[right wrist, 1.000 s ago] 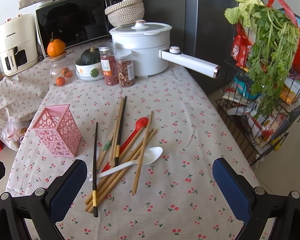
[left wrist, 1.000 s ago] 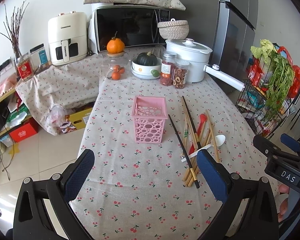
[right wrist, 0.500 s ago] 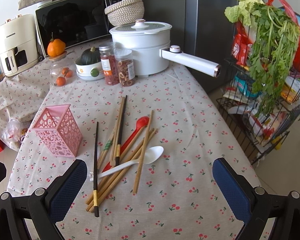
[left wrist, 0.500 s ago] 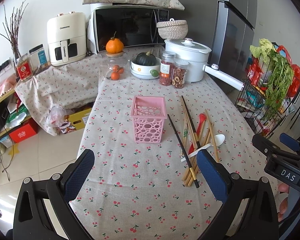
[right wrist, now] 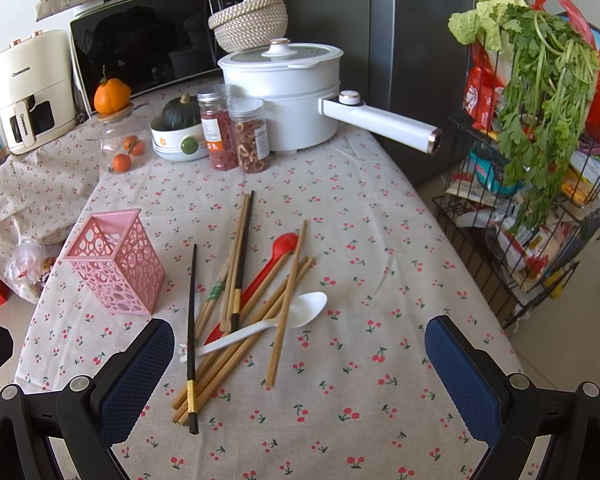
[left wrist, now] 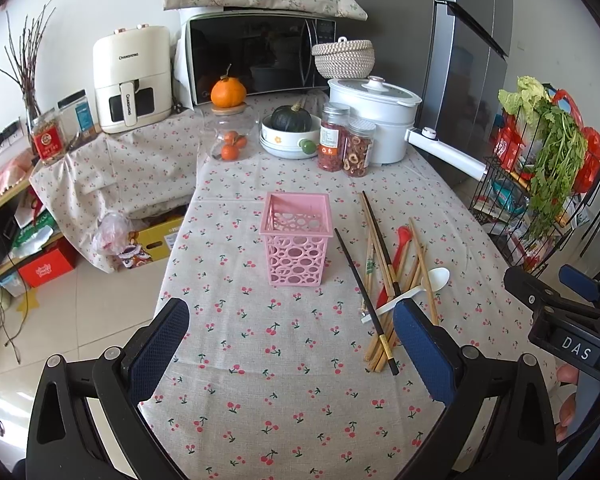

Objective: Organize utensils

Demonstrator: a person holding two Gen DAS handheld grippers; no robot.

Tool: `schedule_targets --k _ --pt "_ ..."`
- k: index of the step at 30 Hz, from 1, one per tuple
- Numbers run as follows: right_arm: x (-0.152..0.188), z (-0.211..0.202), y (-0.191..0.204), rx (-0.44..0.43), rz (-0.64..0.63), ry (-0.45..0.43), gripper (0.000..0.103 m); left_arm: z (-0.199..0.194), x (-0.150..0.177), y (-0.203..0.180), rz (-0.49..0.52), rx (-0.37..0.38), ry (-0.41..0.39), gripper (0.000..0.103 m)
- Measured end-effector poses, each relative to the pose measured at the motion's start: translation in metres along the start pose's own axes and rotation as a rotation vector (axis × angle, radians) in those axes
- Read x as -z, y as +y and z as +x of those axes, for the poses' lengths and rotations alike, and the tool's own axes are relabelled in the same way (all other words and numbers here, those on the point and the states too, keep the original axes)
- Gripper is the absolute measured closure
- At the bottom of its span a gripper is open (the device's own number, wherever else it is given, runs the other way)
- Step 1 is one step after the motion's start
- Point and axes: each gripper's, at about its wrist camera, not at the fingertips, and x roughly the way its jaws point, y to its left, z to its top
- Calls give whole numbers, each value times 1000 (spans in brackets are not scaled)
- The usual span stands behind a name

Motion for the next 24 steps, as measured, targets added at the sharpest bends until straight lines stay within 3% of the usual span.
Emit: schedule_targets --k 24 --pt "0 1 1 -3 3 3 0 0 0 0 1 0 0 0"
